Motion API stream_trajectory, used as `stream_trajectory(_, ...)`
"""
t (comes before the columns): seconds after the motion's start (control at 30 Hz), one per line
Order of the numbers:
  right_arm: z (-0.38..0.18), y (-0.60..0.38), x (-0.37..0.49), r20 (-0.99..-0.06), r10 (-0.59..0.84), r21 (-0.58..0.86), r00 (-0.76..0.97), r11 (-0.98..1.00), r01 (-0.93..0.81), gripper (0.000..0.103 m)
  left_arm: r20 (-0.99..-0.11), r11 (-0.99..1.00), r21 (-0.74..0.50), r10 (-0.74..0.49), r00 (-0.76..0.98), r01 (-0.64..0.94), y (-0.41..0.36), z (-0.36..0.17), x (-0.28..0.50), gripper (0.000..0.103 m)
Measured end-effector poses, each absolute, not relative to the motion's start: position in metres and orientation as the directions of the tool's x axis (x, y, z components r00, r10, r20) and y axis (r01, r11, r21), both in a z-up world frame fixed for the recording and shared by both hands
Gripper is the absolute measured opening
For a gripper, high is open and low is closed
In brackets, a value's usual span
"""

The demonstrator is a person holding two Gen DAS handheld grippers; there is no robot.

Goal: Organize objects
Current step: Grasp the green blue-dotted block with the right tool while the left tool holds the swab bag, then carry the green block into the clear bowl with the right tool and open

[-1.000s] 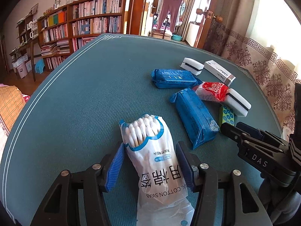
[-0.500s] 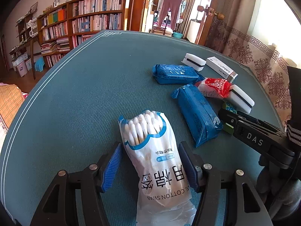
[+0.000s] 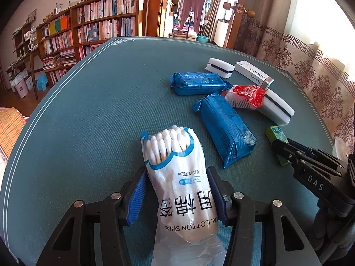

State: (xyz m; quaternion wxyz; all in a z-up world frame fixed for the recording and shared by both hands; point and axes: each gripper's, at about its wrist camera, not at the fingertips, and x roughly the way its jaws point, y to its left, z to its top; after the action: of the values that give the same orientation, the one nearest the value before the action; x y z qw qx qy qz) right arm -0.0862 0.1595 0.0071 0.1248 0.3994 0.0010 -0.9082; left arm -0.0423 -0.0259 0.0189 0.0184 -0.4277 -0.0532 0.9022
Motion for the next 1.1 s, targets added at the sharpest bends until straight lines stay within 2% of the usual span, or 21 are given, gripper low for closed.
stream_trajectory(0.2, 0.011, 0.175, -0.06, -0.719, -0.244, 0.128, -0.651, -0.967, 0.221, 0.03, -0.768, -0.994, -0.104, 0.094, -0.634, -0.022, -0.018, 0.022, -0.039, 0.048)
stream_trajectory(0.67, 0.032, 0.209, -0.013, -0.679, -0.255, 0.167, -0.688, -0.967, 0.193, 0.03, -0.727, -0.991, -0.108, 0.135, -0.673, -0.082, 0.001, 0.042, -0.026, 0.048)
stream_trajectory(1.1, 0.047, 0.27, 0.018, -0.655, -0.174, 0.168, -0.735, -0.982, 0.083, 0.03, -0.718, -0.984, -0.103, 0.176, -0.674, -0.147, 0.034, 0.05, -0.023, 0.048)
